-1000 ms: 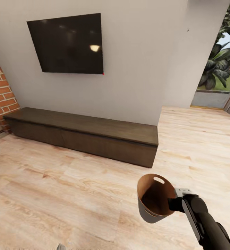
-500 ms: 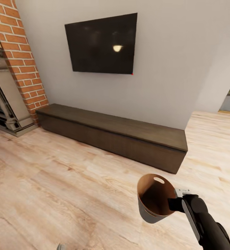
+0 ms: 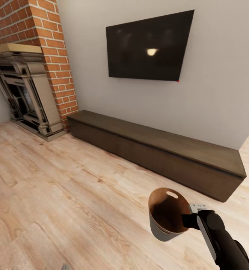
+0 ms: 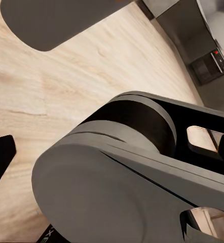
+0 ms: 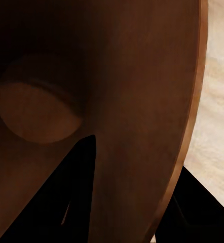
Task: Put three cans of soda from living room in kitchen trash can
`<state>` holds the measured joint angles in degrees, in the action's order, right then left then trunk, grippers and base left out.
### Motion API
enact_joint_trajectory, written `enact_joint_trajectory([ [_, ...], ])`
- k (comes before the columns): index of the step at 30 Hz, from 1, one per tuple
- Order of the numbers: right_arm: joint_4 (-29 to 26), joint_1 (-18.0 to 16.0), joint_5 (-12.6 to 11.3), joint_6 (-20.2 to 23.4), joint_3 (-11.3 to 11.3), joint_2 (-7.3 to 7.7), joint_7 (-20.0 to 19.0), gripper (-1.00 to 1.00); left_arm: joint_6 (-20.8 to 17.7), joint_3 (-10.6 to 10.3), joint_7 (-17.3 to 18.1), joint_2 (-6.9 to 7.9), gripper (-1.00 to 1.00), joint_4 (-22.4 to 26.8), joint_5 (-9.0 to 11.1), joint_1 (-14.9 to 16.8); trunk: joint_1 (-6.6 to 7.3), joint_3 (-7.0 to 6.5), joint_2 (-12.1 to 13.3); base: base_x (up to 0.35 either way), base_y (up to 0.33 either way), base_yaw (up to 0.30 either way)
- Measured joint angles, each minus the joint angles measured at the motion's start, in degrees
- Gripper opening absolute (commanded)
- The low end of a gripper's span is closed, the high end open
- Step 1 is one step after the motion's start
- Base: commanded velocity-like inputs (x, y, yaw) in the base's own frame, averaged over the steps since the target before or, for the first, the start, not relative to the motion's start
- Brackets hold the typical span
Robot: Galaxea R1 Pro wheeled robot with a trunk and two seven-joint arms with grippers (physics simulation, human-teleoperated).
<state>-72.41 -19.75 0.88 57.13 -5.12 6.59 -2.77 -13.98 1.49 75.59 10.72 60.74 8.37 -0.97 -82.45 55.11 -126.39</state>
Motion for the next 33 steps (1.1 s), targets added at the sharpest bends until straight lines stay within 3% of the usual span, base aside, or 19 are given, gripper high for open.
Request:
enact_joint_trajectory([
  [18,0.0,0.0,0.0,0.0,0.0,0.00,0.0,-1.00,0.0,0.0,0.0,0.00,1.00,0.0,0.0,0.0,0.00,0.00,0.0,0.236,0.270,0.287],
  [33,1.0,0.0,0.2,0.0,0.0,0.00,0.1,-1.00,0.0,0.1,0.0,0.00,1.00,0.0,0.0,0.0,0.00,0.00,0.0,0.309,0.189,0.287],
])
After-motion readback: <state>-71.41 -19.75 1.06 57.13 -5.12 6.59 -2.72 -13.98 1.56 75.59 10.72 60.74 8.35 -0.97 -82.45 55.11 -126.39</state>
